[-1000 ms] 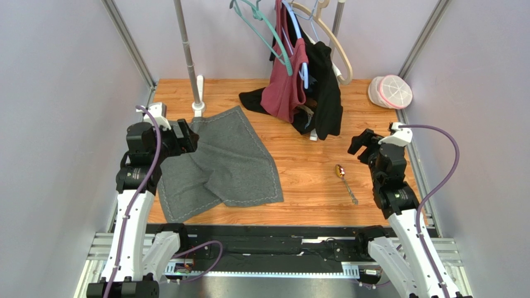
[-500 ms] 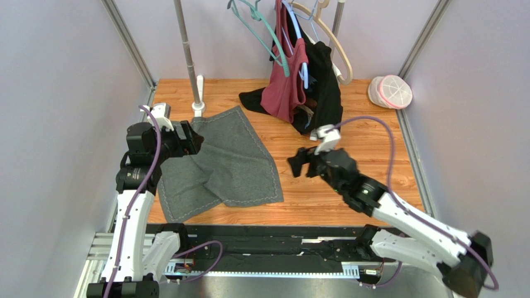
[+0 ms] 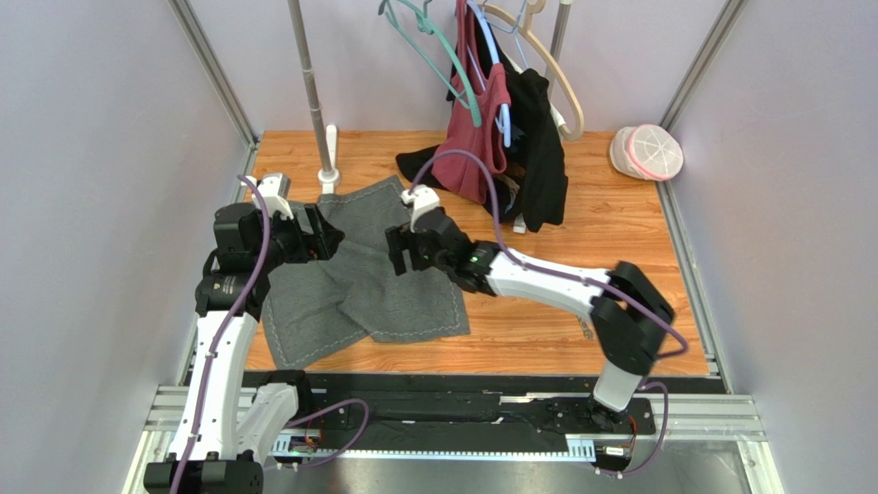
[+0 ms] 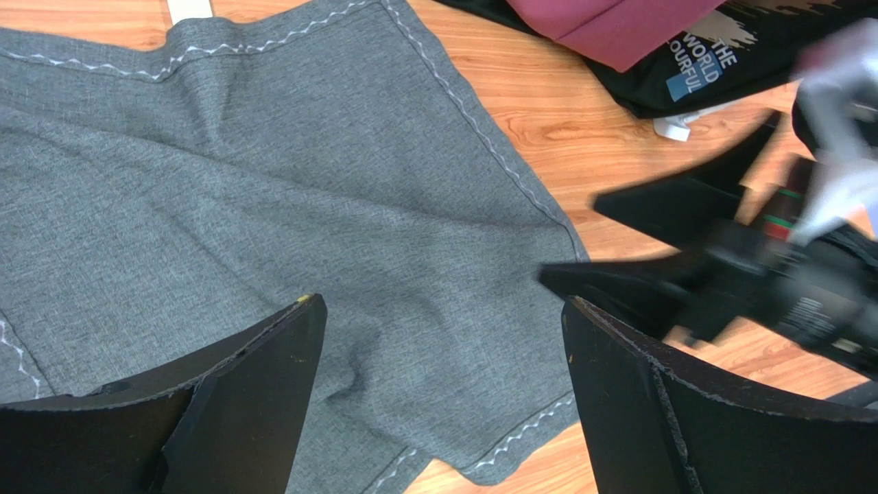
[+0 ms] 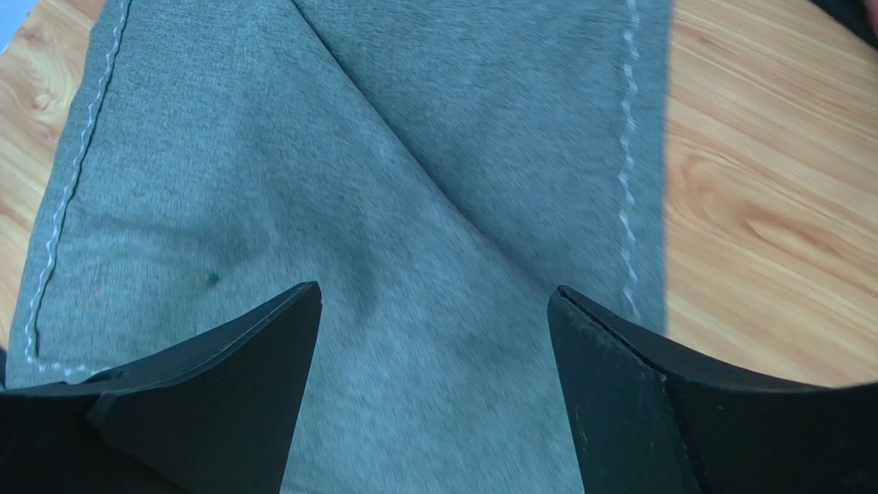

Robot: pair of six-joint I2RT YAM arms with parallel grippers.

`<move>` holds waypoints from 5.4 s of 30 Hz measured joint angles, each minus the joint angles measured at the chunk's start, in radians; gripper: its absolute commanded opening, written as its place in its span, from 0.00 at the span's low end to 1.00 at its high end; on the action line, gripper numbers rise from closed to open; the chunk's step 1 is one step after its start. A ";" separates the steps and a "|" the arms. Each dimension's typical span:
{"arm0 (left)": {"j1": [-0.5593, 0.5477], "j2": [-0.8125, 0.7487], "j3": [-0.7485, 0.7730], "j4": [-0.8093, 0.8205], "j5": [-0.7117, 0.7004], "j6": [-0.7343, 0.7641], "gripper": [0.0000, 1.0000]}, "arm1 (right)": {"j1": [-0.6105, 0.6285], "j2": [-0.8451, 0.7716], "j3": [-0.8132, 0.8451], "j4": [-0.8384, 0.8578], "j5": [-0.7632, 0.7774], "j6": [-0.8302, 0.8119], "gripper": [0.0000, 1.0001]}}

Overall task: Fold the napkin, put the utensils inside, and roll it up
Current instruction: Fold the napkin

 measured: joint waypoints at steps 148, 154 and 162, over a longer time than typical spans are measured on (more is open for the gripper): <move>-0.433 0.129 -0.443 0.333 -0.339 -0.433 0.94 | -0.329 -0.034 -0.192 -0.144 -0.208 0.167 0.80; -0.576 0.315 -0.444 0.425 -0.338 -0.471 0.94 | -0.289 -0.211 -0.308 -0.166 -0.189 0.211 0.80; -0.708 0.461 -0.404 0.532 -0.346 -0.522 0.93 | -0.288 -0.387 -0.376 -0.230 -0.133 0.245 0.81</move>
